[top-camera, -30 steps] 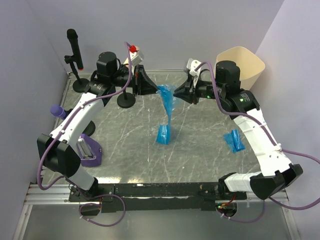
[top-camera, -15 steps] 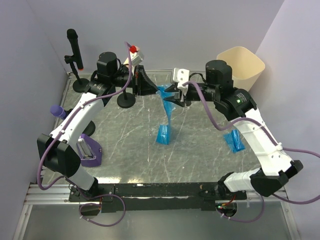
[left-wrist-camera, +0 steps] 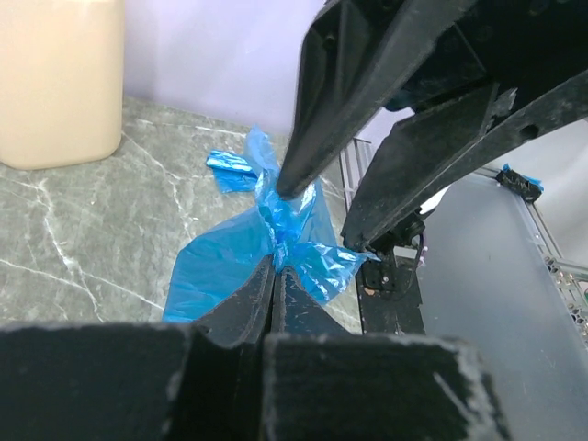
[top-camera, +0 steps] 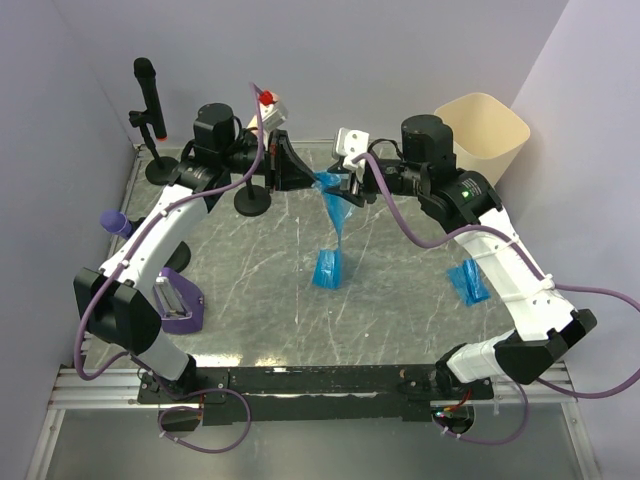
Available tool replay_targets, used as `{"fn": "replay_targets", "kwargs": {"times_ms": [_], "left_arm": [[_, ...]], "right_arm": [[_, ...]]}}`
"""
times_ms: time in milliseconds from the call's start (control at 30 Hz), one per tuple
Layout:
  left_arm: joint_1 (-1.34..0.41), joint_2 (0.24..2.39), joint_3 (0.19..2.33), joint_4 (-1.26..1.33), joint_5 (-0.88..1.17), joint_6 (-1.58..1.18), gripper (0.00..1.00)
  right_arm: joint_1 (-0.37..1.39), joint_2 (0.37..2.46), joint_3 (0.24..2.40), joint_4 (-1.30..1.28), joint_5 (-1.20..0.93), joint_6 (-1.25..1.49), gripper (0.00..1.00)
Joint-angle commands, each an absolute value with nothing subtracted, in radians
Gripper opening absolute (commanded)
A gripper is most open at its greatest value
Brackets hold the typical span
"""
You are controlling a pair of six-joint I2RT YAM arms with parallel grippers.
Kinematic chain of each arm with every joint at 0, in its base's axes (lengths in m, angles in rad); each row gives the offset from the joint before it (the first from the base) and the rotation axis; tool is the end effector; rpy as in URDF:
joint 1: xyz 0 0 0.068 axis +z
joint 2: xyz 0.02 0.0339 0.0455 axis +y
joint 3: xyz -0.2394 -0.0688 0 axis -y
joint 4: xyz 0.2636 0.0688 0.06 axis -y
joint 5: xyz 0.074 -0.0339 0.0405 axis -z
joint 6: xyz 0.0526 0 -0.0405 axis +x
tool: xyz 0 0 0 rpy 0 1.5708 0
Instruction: Put the trash bags into the trash bin
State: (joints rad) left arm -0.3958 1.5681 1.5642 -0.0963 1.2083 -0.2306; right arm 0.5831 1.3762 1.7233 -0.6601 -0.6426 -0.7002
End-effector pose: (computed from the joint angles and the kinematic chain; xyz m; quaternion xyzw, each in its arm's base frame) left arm 0.3274 -0.1901 0.4026 0.4301 0.5768 -0.5709 0.3954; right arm 0.2428 0.1979 0.4587 -0.6081 0.5035 0.2223 0.5721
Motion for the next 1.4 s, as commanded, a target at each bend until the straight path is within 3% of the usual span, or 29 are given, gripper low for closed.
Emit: {"fn": "replay_targets", "kwargs": {"times_ms": [0, 267, 367, 467, 600, 667, 700, 1367], "left_arm": [[-0.396, 1.566, 1.620, -0.100, 1.238, -0.221, 0.01], [-0.396, 1.559, 1.608, -0.072, 1.243, -0.232, 0.01], [-0.394, 1.557, 1.606, -0.077, 1.241, -0.229, 0.01], [-0.396, 1.554, 1.601, -0.072, 1.238, -0.235, 0.01], [-0.394, 1.549, 1.592, -0.060, 1.235, -0.242, 0.01], [-0.394, 1.548, 1.595, -0.072, 1.230, -0.230, 0.01], [-0.393, 1.548, 1.598, -0.084, 1.224, -0.223, 0.01], [-0.368, 1.557, 1.646, -0.277, 1.200, -0.074, 0.01]], "right_arm": [[0.589, 1.358, 1.772, -0.607, -0.626, -0.704, 0.49], [0.589, 1.361, 1.733, -0.612, -0.598, -0.718, 0.52], [0.589, 1.365, 1.727, -0.630, -0.597, -0.739, 0.49], [0.591, 1.361, 1.724, -0.635, -0.597, -0.755, 0.39], [0.591, 1.361, 1.723, -0.655, -0.609, -0.769, 0.19], [0.591, 1.355, 1.715, -0.667, -0.607, -0.775, 0.02], [0.591, 1.351, 1.712, -0.673, -0.607, -0.778, 0.00], [0.460, 1.121, 1.536, -0.778, -0.643, -0.779, 0.00]]}}
